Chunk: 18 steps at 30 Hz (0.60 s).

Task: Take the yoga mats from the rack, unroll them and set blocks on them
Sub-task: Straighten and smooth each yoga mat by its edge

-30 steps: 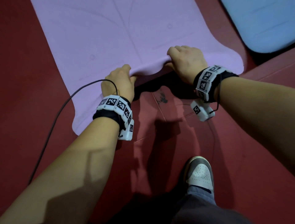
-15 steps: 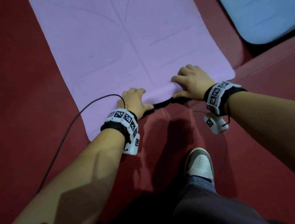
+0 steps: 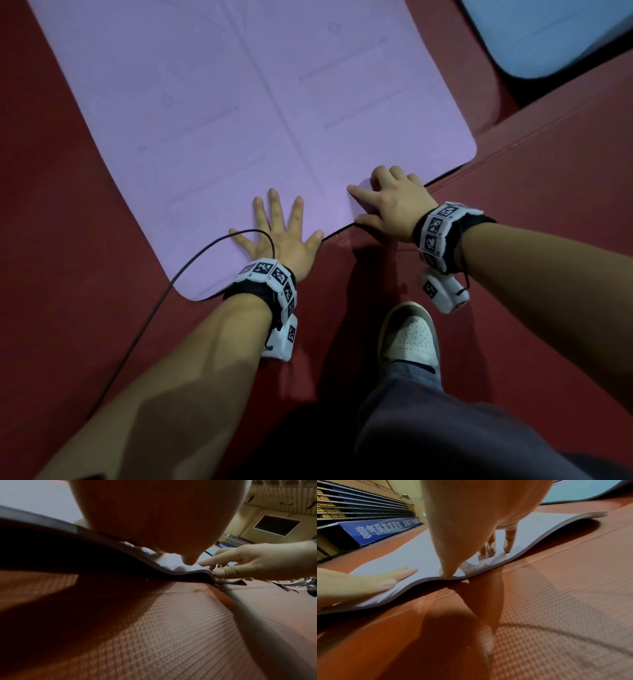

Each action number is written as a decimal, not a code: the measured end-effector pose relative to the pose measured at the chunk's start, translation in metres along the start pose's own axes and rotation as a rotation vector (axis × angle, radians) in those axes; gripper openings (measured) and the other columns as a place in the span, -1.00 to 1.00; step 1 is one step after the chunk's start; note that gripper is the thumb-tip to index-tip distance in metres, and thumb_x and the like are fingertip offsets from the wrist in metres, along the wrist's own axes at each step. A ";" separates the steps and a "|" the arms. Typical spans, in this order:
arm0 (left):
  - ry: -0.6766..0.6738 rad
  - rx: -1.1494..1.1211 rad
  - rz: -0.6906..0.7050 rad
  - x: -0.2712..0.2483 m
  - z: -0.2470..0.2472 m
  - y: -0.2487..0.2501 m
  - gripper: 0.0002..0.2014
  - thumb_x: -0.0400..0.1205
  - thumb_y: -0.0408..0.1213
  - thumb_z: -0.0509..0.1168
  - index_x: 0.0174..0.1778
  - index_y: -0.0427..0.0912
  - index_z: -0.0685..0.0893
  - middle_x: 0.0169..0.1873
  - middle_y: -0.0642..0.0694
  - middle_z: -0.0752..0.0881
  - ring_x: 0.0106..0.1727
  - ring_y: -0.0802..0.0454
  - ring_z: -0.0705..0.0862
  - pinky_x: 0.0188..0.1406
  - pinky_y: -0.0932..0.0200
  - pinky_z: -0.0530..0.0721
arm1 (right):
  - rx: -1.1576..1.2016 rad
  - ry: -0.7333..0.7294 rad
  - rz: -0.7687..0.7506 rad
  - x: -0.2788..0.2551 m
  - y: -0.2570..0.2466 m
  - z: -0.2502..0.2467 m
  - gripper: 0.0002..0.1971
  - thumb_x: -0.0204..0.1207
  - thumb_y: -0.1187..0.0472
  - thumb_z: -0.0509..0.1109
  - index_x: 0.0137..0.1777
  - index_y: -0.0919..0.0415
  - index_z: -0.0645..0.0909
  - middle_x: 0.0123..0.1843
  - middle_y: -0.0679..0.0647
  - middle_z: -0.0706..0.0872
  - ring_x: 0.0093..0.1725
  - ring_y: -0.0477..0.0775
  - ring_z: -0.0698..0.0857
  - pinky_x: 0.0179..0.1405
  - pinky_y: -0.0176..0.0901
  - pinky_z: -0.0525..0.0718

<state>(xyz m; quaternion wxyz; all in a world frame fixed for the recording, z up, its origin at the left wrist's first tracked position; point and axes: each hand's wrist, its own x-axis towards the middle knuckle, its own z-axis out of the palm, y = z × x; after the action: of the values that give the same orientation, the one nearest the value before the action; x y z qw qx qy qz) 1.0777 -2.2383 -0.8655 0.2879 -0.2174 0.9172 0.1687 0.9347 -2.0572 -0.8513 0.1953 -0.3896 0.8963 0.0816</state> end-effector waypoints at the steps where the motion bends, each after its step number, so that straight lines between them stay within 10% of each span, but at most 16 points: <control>1: 0.001 0.014 0.004 0.000 0.001 -0.001 -0.29 0.68 0.36 -0.16 0.70 0.27 -0.27 0.64 -0.02 -0.53 0.65 -0.13 -0.55 0.43 -0.73 -0.24 | 0.010 0.000 0.005 0.000 0.000 0.000 -0.35 0.55 -0.30 0.26 0.62 -0.11 0.35 0.35 0.24 0.44 0.27 0.32 0.44 0.13 0.22 0.48; 9: -0.182 -0.090 -0.094 -0.019 -0.032 0.009 -0.37 0.75 0.24 -0.08 0.72 0.27 -0.13 0.71 0.07 -0.35 0.72 -0.07 -0.36 0.54 -0.61 -0.10 | 0.464 -0.105 0.171 -0.013 -0.013 -0.020 -0.38 0.62 -0.14 0.28 0.65 0.01 0.32 0.49 0.22 0.44 0.42 0.33 0.42 0.43 0.14 0.42; 18: -0.204 -0.166 -0.018 -0.101 -0.110 0.035 -0.38 0.76 0.10 0.06 0.74 0.02 0.13 0.72 -0.19 0.13 0.72 -0.22 0.13 0.70 -0.10 0.08 | 1.190 0.128 0.494 -0.115 -0.002 -0.129 -0.38 0.67 -0.07 0.30 0.68 0.05 0.26 0.64 0.07 0.41 0.54 0.05 0.46 0.50 -0.15 0.36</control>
<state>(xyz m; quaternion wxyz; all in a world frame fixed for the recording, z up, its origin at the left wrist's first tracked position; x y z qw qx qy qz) 1.0848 -2.2261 -0.7130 0.3622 -0.2303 0.8641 0.2628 0.9705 -2.0210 -0.6860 0.2997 -0.0010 0.8614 -0.4101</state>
